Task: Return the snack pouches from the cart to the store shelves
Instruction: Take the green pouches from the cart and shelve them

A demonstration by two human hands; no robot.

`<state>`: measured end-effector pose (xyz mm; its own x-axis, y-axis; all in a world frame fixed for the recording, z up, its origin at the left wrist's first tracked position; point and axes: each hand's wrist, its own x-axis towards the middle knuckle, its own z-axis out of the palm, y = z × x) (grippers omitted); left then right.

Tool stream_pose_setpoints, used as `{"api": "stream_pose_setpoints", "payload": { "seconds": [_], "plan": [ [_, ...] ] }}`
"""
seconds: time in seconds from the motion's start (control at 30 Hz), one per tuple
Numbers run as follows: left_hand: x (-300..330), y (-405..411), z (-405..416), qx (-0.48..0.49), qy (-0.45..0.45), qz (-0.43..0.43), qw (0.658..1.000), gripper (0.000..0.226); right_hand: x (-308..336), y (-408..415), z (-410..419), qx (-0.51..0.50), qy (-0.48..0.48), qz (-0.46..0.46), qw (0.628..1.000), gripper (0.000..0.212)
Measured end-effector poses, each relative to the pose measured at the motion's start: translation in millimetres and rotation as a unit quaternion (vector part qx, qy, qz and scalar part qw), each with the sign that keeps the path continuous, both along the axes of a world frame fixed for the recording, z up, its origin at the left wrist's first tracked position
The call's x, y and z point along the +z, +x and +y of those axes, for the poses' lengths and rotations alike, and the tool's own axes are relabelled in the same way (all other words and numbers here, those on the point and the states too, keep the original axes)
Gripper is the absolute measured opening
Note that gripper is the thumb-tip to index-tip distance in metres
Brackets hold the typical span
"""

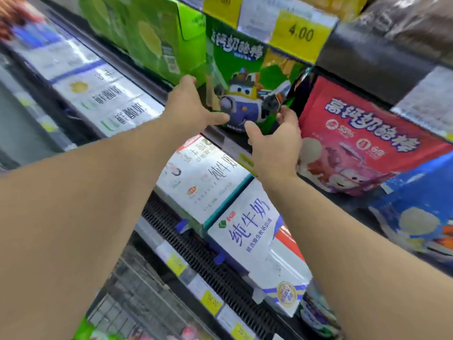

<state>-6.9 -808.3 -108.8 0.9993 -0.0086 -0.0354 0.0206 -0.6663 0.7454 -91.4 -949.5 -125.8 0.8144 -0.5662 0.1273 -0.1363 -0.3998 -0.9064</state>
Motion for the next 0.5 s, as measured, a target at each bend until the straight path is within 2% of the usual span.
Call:
{"api": "stream_pose_setpoints", "payload": {
  "seconds": [0.1,0.23,0.37,0.5],
  "plan": [
    [1,8,-3,-0.028,-0.015,0.016,0.999,0.108,-8,14,1,-0.002,0.025,0.01,1.0,0.054],
    [6,18,-10,-0.045,-0.012,0.027,0.999,0.1,-16,26,-6,-0.016,0.032,0.022,0.999,0.021],
    [6,18,-11,-0.045,-0.022,0.029,0.998,0.093,-17,27,-7,-0.01,0.033,0.033,0.999,0.019],
    [9,13,-7,-0.05,-0.016,0.035,0.998,0.104,-14,22,-3,-0.007,0.075,0.023,0.997,0.02]
  ]
}}
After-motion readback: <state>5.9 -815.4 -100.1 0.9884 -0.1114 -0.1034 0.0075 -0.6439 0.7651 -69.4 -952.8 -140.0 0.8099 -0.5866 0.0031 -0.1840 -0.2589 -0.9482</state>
